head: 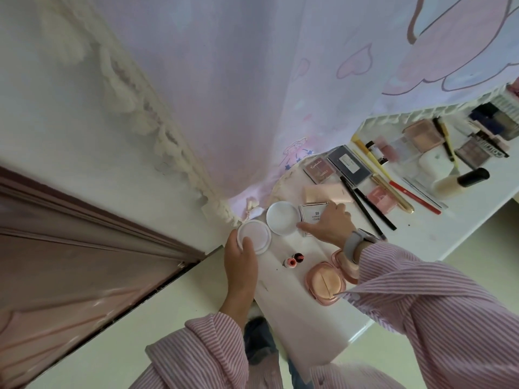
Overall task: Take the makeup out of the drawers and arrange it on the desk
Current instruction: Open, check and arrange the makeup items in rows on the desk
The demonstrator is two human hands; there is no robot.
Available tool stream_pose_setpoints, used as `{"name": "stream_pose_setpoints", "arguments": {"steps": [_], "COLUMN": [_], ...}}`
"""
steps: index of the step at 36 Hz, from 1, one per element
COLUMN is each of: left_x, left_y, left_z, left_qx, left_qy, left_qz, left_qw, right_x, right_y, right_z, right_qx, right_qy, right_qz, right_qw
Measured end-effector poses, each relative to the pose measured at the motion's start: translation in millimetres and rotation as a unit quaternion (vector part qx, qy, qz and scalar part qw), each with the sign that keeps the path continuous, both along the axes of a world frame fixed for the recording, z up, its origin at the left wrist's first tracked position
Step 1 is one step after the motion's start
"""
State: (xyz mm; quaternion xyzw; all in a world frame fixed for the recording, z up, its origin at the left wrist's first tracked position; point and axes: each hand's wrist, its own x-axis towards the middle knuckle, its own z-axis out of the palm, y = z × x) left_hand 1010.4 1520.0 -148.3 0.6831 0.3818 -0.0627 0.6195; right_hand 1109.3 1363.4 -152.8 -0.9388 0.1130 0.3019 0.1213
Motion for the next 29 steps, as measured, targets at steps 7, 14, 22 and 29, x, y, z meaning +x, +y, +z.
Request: {"name": "stream_pose_setpoints", "arguments": {"steps": [7, 14, 22, 29], "left_x": [-3.8, -13.4, -12.6, -2.9], "left_y": [5.8, 12.2, 8.5, -18.6], "left_z": [0.4, 8.4, 42.3, 70.8], "left_qx": [0.047, 0.095, 0.080, 0.130], "left_qy": [-0.006, -0.029, -0.121, -0.257], "left_qz": [-0.067, -0.079, -0.104, -0.292], "left_qw": [0.997, 0.992, 0.984, 0.912], "right_x": [-1.3, -6.2, -20.1, -56.9], "right_y": [9.4, 0.1, -26.1, -37.9], "right_z": [-2.6, 17.2, 94.4, 98.7], "right_qx": [-0.028, 0.001, 0.627, 0.772], "right_qy": [-0.007, -0.041, 0.067, 0.151], "right_qz": [-0.025, -0.044, -0.290, -0.267], "right_qw": [0.999, 0.998, 0.720, 0.557]}}
